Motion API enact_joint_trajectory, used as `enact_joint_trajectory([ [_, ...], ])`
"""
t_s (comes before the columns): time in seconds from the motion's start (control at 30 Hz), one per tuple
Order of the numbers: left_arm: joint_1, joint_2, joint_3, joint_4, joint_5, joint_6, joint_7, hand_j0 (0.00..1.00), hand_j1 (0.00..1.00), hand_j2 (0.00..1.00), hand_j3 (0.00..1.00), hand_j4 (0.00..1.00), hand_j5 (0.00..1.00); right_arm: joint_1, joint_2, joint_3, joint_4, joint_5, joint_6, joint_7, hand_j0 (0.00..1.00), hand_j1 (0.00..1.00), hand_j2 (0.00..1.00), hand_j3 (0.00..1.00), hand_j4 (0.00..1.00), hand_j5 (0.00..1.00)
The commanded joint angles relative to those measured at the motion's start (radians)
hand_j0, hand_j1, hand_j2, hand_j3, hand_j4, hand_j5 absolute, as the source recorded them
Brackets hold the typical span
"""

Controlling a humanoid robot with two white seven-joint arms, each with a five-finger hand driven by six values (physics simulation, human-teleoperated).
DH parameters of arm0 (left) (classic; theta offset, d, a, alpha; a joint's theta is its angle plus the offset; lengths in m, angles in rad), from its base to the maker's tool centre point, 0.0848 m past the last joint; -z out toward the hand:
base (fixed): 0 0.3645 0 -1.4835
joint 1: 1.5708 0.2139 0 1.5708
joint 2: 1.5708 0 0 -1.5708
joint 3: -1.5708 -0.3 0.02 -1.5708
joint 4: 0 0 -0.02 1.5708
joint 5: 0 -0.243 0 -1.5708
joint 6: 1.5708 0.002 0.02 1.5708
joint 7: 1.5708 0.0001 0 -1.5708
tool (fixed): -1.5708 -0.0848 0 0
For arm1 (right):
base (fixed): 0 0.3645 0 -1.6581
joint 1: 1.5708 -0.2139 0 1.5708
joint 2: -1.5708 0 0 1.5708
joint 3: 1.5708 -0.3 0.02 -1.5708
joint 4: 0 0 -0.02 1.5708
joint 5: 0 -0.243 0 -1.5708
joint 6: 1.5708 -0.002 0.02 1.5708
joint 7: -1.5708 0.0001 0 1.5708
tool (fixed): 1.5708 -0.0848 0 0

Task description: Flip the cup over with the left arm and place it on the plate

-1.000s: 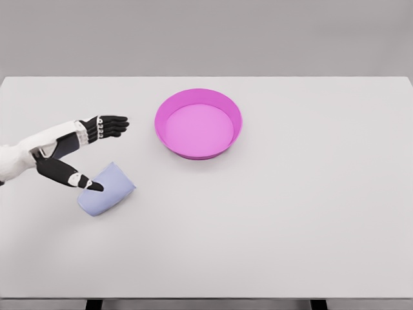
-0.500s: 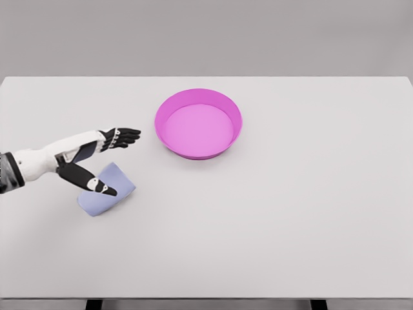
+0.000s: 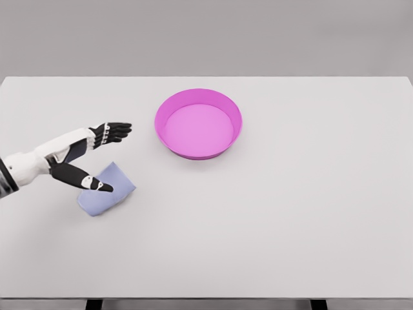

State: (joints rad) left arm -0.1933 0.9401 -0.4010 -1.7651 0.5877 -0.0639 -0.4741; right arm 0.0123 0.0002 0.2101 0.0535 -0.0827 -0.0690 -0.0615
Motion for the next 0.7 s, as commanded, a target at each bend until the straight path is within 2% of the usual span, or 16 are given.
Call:
enact_joint_trajectory([
  [0.0, 0.003, -0.004, 0.010, 0.000, 0.003, -0.039, 0.019, 1.00, 1.00, 1.00, 1.00, 1.00, 1.00, 0.000, 0.000, 0.000, 0.000, 0.000, 0.000, 0.000, 1.00, 1.00, 1.00, 1.00, 1.00, 1.00],
  [0.07, 0.005, -0.006, 0.010, 0.000, -0.005, -0.050, 0.034, 1.00, 1.00, 1.00, 1.00, 1.00, 1.00, 0.000, 0.000, 0.000, 0.000, 0.000, 0.000, 0.000, 1.00, 1.00, 1.00, 1.00, 1.00, 1.00],
  [0.17, 0.015, -0.032, 0.011, 0.000, -0.074, -0.102, 0.115, 1.00, 1.00, 1.00, 1.00, 1.00, 1.00, 0.000, 0.000, 0.000, 0.000, 0.000, 0.000, 0.000, 1.00, 1.00, 1.00, 1.00, 1.00, 1.00],
  [0.3, 0.037, -0.032, 0.048, 0.000, -0.158, -0.125, 0.117, 1.00, 1.00, 1.00, 1.00, 1.00, 1.00, 0.000, 0.000, 0.000, 0.000, 0.000, 0.000, 0.000, 1.00, 1.00, 1.00, 1.00, 1.00, 1.00],
  [0.53, 0.060, -0.035, 0.051, 0.000, -0.166, -0.131, 0.117, 1.00, 1.00, 1.00, 1.00, 1.00, 1.00, 0.000, 0.000, 0.000, 0.000, 0.000, 0.000, 0.000, 1.00, 1.00, 1.00, 1.00, 1.00, 1.00],
  [0.67, 0.087, -0.073, 0.056, 0.000, -0.184, -0.128, 0.117, 1.00, 1.00, 1.00, 1.00, 1.00, 1.00, 0.000, 0.000, 0.000, 0.000, 0.000, 0.000, 0.000, 1.00, 1.00, 1.00, 1.00, 1.00, 1.00],
])
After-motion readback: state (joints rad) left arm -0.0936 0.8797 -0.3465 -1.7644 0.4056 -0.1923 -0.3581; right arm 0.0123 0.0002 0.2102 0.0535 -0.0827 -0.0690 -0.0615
